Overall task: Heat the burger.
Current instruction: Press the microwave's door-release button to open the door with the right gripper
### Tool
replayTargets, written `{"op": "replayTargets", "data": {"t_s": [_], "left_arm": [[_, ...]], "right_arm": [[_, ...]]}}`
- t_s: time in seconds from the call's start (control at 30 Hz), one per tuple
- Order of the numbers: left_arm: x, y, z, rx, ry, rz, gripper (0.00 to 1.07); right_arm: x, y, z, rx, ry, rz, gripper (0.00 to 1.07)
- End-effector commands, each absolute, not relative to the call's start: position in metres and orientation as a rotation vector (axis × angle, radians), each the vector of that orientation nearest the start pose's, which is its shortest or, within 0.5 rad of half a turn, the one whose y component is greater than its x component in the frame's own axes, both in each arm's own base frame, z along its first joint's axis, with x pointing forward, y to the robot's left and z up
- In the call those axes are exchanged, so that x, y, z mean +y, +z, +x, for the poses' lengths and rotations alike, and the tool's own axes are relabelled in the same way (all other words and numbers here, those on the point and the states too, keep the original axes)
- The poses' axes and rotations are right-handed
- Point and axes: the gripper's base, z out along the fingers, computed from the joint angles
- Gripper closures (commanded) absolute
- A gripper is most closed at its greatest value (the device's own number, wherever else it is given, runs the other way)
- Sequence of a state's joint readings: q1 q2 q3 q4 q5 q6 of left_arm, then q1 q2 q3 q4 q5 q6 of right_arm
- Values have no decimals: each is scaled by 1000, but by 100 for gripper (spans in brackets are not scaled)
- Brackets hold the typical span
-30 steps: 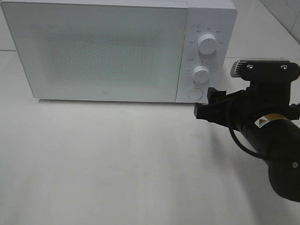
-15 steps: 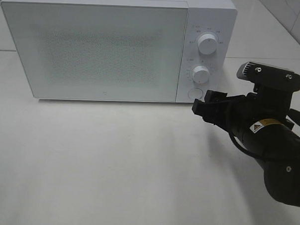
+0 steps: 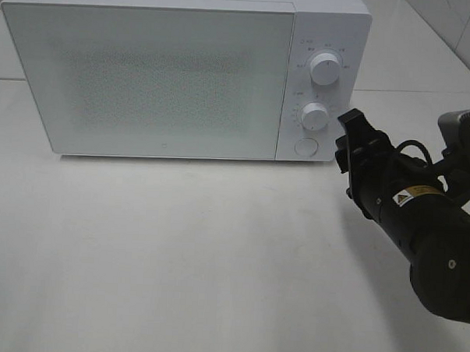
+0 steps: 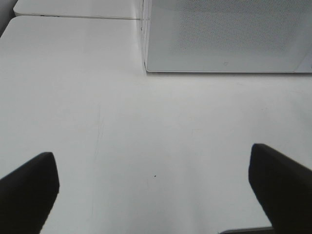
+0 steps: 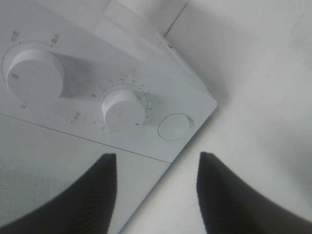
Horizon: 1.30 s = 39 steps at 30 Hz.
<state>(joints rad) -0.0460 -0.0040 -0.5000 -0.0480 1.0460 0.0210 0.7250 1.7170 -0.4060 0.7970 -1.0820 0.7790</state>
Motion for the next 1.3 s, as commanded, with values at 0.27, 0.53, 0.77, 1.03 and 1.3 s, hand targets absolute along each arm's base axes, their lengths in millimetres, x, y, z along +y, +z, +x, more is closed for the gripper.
{"op": "replayTargets", "data": {"t_s": [0.27,0.53,0.77,1.03,1.3], "left_arm": [[-4,278,-8,1998,-80,66,9],[-4,278,-8,1998,-80,66,9],[-4,278,-8,1998,-80,66,9],[-4,278,-8,1998,-80,66,9],[-4,278,-8,1998,-80,66,9]], "right_arm": [[126,149,228,1454,1027,1258,87],[126,146,227,1456,1050,1326,107],[132,140,235,1463,1031,1358,107],[145,127,250,1451,1044,1403,107],[149,118,269,1459,1027,1432,107]]}}
